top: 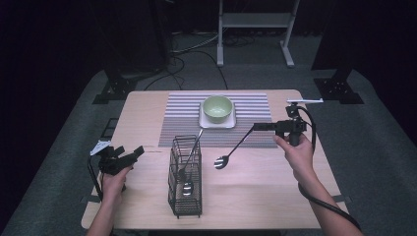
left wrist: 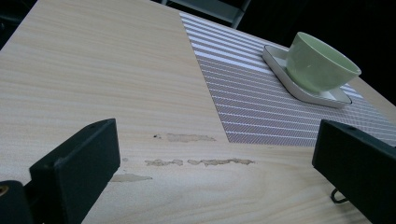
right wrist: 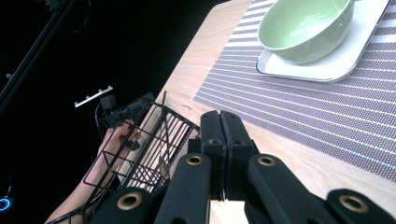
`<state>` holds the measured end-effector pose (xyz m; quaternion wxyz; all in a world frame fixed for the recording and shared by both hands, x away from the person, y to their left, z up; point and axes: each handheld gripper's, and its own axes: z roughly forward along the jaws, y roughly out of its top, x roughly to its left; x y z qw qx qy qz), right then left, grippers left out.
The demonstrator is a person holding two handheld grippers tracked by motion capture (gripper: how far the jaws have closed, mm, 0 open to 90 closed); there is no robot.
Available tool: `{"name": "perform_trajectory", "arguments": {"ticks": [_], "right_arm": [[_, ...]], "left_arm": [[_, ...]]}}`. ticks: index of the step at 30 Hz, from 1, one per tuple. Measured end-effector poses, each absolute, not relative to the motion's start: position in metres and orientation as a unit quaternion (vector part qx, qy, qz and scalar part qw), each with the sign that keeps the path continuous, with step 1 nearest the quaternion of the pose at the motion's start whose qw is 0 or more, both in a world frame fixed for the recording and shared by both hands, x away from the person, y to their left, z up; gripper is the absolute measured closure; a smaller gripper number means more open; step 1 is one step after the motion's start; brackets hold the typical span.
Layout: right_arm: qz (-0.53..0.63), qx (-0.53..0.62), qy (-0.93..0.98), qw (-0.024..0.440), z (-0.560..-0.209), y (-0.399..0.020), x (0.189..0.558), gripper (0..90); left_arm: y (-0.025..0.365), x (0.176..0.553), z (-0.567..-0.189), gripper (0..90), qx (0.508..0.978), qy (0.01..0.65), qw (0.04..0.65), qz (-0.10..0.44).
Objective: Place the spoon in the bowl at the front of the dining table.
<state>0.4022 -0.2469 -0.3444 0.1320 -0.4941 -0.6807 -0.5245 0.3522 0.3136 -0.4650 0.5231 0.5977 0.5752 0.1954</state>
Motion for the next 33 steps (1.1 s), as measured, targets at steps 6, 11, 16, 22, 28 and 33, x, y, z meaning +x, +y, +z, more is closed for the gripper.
{"name": "perform_trajectory", "arguments": {"ticks": [6, 11, 16, 22, 28, 33], "right_arm": [[-0.524, -0.498, -0.68, 0.125, -0.344, -0.245, 0.408, 89.1], [-0.523, -0.502, -0.678, 0.122, -0.344, -0.245, 0.412, 89.0], [-0.522, -0.506, -0.677, 0.116, -0.343, -0.245, 0.417, 89.0], [-0.521, -0.51, -0.675, 0.112, -0.343, -0.244, 0.422, 89.0], [-0.521, -0.515, -0.672, 0.111, -0.342, -0.244, 0.427, 89.0], [-0.521, -0.518, -0.67, 0.104, -0.341, -0.244, 0.432, 89.0]], "left_arm": [[0.314, 0.352, -0.465, 0.0, 0.598, 0.575, 0.523, 0.196], [0.314, 0.352, -0.465, 0.0, 0.598, 0.575, 0.523, 0.195], [0.314, 0.352, -0.465, 0.0, 0.598, 0.575, 0.524, 0.195], [0.314, 0.352, -0.465, 0.0, 0.598, 0.575, 0.524, 0.195], [0.314, 0.352, -0.465, 0.0, 0.597, 0.575, 0.524, 0.195], [0.314, 0.352, -0.465, 0.0, 0.597, 0.575, 0.524, 0.195]]}}
